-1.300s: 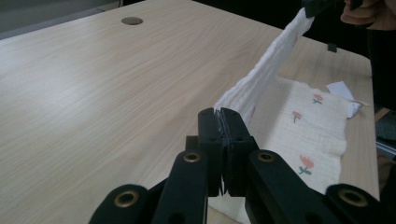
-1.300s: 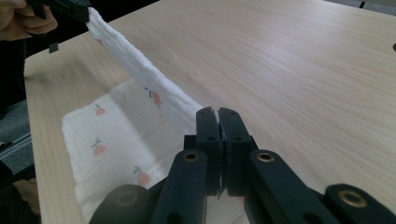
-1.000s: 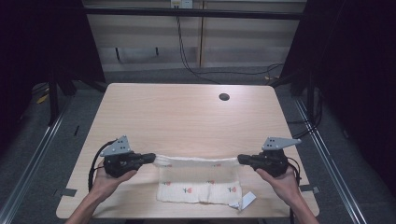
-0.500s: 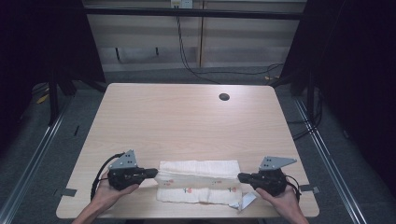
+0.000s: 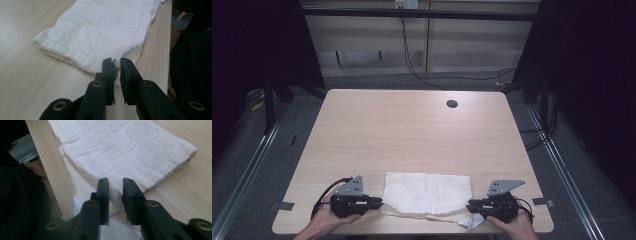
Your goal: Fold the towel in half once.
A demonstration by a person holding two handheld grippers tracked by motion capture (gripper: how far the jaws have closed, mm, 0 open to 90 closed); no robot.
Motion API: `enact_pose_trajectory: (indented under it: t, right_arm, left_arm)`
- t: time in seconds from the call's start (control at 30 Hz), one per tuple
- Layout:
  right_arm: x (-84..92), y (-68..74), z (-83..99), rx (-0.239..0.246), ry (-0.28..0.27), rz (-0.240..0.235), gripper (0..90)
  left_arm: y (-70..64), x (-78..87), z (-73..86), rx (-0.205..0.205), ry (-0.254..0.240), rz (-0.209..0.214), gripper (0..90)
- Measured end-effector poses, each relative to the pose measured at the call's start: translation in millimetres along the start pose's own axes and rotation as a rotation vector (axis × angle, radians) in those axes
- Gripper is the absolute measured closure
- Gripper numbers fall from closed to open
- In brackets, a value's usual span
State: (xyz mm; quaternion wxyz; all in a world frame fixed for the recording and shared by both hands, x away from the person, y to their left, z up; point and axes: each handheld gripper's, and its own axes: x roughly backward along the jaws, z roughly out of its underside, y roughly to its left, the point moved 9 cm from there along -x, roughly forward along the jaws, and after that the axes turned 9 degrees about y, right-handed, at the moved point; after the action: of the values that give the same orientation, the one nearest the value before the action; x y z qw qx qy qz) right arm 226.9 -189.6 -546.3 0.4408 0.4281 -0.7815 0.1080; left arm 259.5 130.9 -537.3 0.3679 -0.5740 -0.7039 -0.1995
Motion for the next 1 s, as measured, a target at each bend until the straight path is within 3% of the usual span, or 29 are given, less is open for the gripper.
enact_pose_trajectory:
  t: [0.1, 0.13, 0.2, 0.37, 0.47, 0.6, 0.73, 0.83, 0.97, 1.0]
  right_arm:
    - [-0.9, 4.7, -3.4, 0.004, -0.005, -0.021, 68.4]
    - [-0.4, 4.8, -4.6, 0.008, -0.007, -0.009, 66.4]
    - [1.9, 3.8, -8.5, -0.002, -0.03, -0.015, 61.4]
    - [3.7, -14.0, -18.4, -0.033, -0.06, 0.058, 58.2]
    - [-2.9, -29.5, -24.1, -0.054, -0.049, 0.11, 55.5]
    - [-6.8, -48.6, -34.7, -0.071, -0.056, 0.159, 52.0]
    - [-13.9, -64.3, -43.6, -0.085, -0.054, 0.179, 49.6]
    - [-23.9, -69.4, -49.0, -0.074, -0.034, 0.159, 49.6]
    - [-31.3, -68.0, -46.8, -0.048, 0.008, 0.144, 65.8]
    - [-31.1, -68.4, -46.0, -0.033, 0.012, 0.164, 72.0]
  left_arm:
    - [1.8, 4.1, -3.2, 0.028, -0.026, 0.001, 74.4]
    - [3.7, 6.1, -5.2, 0.035, -0.039, -0.005, 71.9]
    - [6.8, 9.9, -13.4, 0.069, -0.088, 0.01, 67.4]
    - [18.5, 4.8, -27.8, 0.084, -0.115, 0.019, 63.0]
    - [28.8, -8.1, -24.6, 0.107, -0.049, -0.027, 63.8]
    - [29.2, -22.2, -13.3, 0.088, 0.044, -0.048, 64.4]
    - [29.5, -27.2, -10.2, 0.113, 0.056, -0.034, 63.4]
    - [31.4, -30.1, -10.1, 0.121, 0.06, -0.033, 63.1]
    - [29.4, -33.1, -10.6, 0.106, 0.069, -0.047, 65.0]
    - [27.6, -34.0, -10.2, 0.101, 0.078, -0.031, 69.4]
